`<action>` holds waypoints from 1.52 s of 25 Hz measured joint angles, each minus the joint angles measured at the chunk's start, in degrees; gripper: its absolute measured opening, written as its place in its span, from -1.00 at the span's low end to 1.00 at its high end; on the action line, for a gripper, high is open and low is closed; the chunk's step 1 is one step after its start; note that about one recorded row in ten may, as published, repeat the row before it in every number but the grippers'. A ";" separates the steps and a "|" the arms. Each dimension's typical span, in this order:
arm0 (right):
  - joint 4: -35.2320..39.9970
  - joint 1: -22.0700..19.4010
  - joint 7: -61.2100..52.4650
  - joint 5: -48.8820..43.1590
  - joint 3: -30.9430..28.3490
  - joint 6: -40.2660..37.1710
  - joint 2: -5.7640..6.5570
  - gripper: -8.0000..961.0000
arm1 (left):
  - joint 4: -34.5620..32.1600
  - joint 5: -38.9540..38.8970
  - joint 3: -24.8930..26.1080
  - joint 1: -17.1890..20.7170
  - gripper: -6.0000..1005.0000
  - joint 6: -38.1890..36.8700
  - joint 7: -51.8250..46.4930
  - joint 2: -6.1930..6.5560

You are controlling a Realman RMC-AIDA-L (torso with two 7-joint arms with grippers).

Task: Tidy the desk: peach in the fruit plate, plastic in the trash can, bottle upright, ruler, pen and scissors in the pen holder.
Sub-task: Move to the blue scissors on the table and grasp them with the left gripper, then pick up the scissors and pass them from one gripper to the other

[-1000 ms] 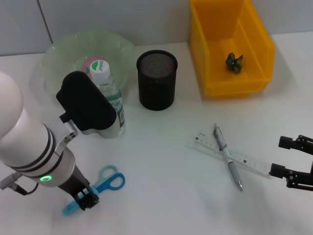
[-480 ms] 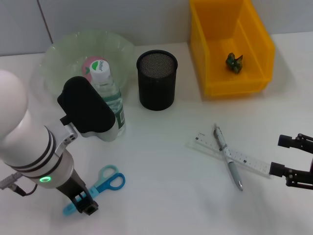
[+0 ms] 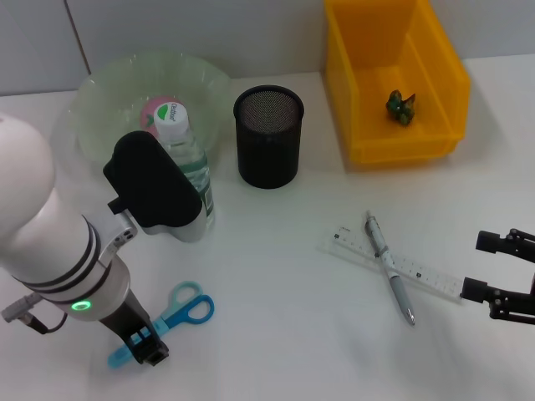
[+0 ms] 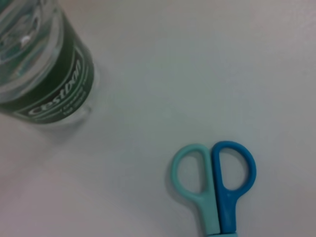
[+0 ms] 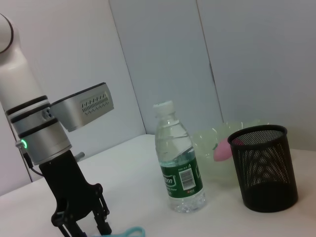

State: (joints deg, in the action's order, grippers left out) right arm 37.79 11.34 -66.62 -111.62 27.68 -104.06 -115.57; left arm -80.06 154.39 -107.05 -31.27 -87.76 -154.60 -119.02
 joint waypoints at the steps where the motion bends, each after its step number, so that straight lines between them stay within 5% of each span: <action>1: 0.00 -0.03 0.00 0.00 0.00 0.00 0.00 0.57 | 0.01 0.03 0.01 -0.05 0.10 0.10 0.00 0.00; 13: 0.00 -0.17 0.00 0.00 0.00 0.00 -0.07 0.56 | -0.01 0.11 -0.24 -0.28 -0.16 0.32 0.58 0.02; 17: -0.09 -0.19 0.00 -0.01 0.00 0.00 -0.09 0.56 | -1.44 0.14 -0.19 0.07 -0.57 0.40 0.57 0.06; 23: -0.09 -0.41 0.00 0.13 -0.30 -0.24 -0.21 0.56 | -5.01 -0.26 0.25 1.02 -0.57 0.36 0.68 0.10; 33: -3.89 0.11 1.52 2.60 -17.92 -5.86 -1.18 0.56 | -15.73 -2.82 0.83 4.99 -0.57 5.41 0.66 0.17; 34: -5.70 0.02 1.96 4.89 -19.47 -7.79 -1.01 0.56 | -18.87 -5.67 0.83 7.06 -0.57 10.64 2.12 0.27; 38: -7.80 -0.45 3.02 9.42 -20.27 -9.51 -1.22 0.55 | -19.90 -7.10 -0.37 8.34 -0.57 16.23 3.53 0.23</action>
State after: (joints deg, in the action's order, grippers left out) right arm 29.99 10.89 -63.60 -102.19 7.42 -113.57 -116.79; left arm -99.97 147.29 -107.42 -22.93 -71.54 -151.07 -118.79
